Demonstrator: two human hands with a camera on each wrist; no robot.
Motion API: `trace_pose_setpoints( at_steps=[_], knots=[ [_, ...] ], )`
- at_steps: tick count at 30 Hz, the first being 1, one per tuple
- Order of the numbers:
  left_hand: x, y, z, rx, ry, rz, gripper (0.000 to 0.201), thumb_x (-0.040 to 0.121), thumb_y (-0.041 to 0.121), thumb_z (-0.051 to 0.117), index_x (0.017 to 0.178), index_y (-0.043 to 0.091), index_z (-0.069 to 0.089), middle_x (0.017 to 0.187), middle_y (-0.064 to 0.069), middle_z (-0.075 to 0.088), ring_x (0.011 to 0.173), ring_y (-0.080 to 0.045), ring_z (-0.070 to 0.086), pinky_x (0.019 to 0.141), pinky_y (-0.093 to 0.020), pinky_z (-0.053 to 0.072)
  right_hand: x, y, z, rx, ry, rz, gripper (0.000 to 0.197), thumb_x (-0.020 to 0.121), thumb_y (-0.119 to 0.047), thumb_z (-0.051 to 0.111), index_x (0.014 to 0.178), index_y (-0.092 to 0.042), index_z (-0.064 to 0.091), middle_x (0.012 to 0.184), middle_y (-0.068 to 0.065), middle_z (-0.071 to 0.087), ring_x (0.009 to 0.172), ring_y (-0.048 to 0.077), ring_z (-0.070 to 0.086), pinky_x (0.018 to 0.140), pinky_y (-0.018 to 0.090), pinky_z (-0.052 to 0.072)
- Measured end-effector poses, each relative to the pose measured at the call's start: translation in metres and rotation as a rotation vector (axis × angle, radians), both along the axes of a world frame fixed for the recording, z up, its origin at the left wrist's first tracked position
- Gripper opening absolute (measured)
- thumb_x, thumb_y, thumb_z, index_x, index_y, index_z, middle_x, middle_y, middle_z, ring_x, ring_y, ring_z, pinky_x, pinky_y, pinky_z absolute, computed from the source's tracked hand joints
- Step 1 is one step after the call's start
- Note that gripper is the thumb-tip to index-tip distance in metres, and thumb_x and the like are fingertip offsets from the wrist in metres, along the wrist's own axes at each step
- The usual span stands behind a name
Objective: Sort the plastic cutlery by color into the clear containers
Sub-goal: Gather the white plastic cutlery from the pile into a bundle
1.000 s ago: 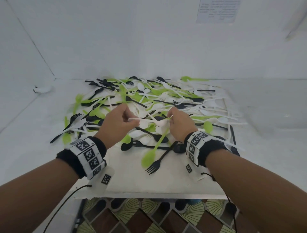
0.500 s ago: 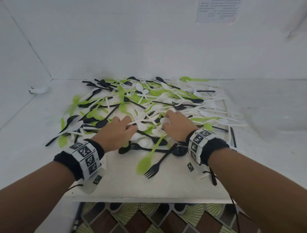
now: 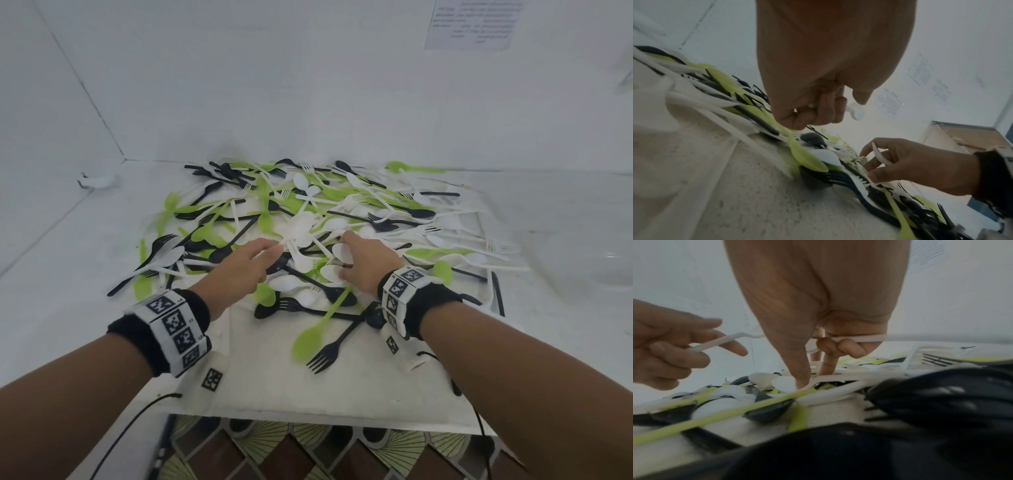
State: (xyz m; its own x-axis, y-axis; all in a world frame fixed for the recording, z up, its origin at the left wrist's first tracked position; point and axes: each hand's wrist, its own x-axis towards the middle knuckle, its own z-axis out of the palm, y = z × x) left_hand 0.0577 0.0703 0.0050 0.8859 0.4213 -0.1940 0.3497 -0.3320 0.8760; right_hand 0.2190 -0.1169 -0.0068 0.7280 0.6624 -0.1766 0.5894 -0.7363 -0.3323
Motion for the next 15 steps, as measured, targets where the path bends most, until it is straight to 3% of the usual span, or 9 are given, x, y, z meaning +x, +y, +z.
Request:
trace_pose_setpoints(
  at_steps=[4, 6, 9, 12, 14, 15],
  knots=[
    [0.003, 0.001, 0.003, 0.077, -0.035, -0.018, 0.026, 0.107, 0.031, 0.049, 0.104, 0.017, 0.070, 0.078, -0.003, 0.066, 0.067, -0.013, 0.061, 0.071, -0.027, 0.049, 0.001, 0.004, 0.000, 0.037, 0.008, 0.010, 0.043, 0.093, -0.028, 0.065, 0.129, -0.025, 0.042, 0.109, 0.007, 0.064, 0.090, 0.028, 0.060, 0.081, 0.041, 0.054],
    [0.003, 0.004, 0.003, 0.271, -0.017, -0.073, 0.026, 0.107, 0.033, 0.048, 0.103, 0.018, 0.069, 0.081, 0.002, 0.067, 0.074, -0.016, 0.062, 0.070, -0.031, 0.048, 0.002, 0.005, 0.002, 0.072, 0.007, 0.004, 0.040, 0.095, -0.030, 0.061, 0.129, -0.023, 0.042, 0.111, 0.009, 0.064, 0.095, 0.032, 0.061, 0.081, 0.040, 0.052],
    [0.003, 0.007, -0.002, 0.583, -0.006, -0.098, 0.014, 0.109, 0.028, 0.041, 0.107, 0.021, 0.053, 0.076, 0.013, 0.058, 0.065, -0.016, 0.054, 0.060, -0.034, 0.040, 0.005, 0.004, 0.007, 0.194, -0.089, -0.016, 0.031, 0.100, -0.026, 0.052, 0.128, -0.014, 0.046, 0.112, 0.011, 0.062, 0.102, 0.034, 0.059, 0.078, 0.039, 0.047],
    [0.004, 0.006, -0.009, 0.659, -0.026, -0.146, 0.012, 0.106, 0.022, 0.038, 0.096, 0.018, 0.043, 0.085, -0.001, 0.055, 0.072, -0.028, 0.054, 0.064, -0.044, 0.046, 0.006, 0.002, 0.016, 0.391, -0.170, -0.091, 0.023, 0.103, -0.024, 0.045, 0.121, -0.010, 0.044, 0.097, 0.005, 0.059, 0.087, 0.032, 0.057, 0.069, 0.037, 0.040],
    [0.006, 0.001, -0.013, 0.758, 0.065, -0.182, 0.015, 0.103, 0.029, 0.042, 0.091, 0.020, 0.044, 0.087, -0.003, 0.053, 0.077, -0.029, 0.054, 0.065, -0.040, 0.045, 0.006, 0.001, 0.020, 0.473, -0.156, -0.154, 0.017, 0.105, -0.027, 0.040, 0.115, -0.013, 0.039, 0.087, 0.005, 0.062, 0.076, 0.032, 0.058, 0.066, 0.038, 0.043],
    [0.008, 0.000, -0.015, 0.819, 0.136, -0.183, 0.017, 0.100, 0.036, 0.044, 0.096, 0.020, 0.048, 0.091, -0.002, 0.055, 0.082, -0.028, 0.056, 0.069, -0.039, 0.047, 0.005, 0.001, 0.021, 0.497, -0.137, -0.179, 0.015, 0.104, -0.028, 0.040, 0.113, -0.015, 0.037, 0.086, 0.006, 0.065, 0.076, 0.034, 0.060, 0.068, 0.040, 0.047]
  ],
)
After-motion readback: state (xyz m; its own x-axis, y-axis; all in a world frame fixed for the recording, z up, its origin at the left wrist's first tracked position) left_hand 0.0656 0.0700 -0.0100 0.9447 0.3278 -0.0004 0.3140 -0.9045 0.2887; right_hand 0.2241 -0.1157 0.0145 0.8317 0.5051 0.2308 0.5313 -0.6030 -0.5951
